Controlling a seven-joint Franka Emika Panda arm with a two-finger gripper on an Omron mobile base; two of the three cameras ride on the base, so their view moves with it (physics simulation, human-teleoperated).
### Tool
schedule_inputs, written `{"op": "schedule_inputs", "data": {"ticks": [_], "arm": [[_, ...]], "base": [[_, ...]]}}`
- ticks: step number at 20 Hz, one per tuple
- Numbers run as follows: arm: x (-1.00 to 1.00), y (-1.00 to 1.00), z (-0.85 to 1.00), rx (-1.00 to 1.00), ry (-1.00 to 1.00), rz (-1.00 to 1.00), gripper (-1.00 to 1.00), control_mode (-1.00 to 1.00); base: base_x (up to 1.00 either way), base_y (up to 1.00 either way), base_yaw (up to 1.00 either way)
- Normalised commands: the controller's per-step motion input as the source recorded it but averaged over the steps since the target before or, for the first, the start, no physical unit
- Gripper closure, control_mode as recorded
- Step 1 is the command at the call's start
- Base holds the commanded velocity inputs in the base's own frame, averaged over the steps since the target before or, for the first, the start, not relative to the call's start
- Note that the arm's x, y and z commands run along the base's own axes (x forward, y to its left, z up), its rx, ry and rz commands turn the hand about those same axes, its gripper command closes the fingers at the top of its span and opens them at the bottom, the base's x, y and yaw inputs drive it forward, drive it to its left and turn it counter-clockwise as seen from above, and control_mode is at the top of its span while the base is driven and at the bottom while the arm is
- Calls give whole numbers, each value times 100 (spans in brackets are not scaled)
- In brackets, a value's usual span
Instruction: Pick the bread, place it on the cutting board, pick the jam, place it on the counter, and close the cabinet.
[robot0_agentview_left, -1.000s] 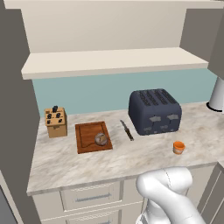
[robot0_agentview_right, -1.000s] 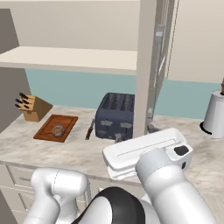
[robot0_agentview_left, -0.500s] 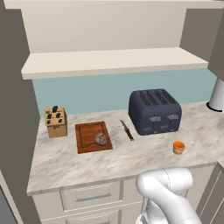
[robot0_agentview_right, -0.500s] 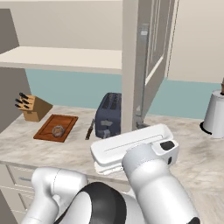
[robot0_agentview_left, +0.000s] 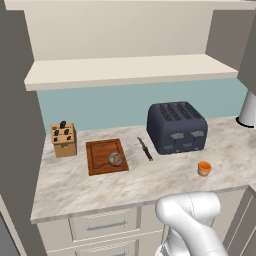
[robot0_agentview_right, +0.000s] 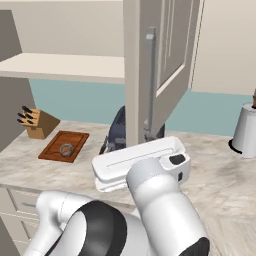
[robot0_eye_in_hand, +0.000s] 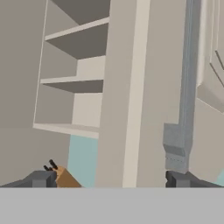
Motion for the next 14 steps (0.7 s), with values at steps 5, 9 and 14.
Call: {"op": "schedule_inputs", "data": {"ticks": [5, 9, 14], "arm": [[0, 25, 4, 0, 0, 0, -100, -100], [2, 28, 0, 0, 0, 0, -100, -100], [3, 28, 0, 0, 0, 0, -100, -100]], "base": [[0, 0, 0], [0, 0, 0], [0, 0, 0]]}}
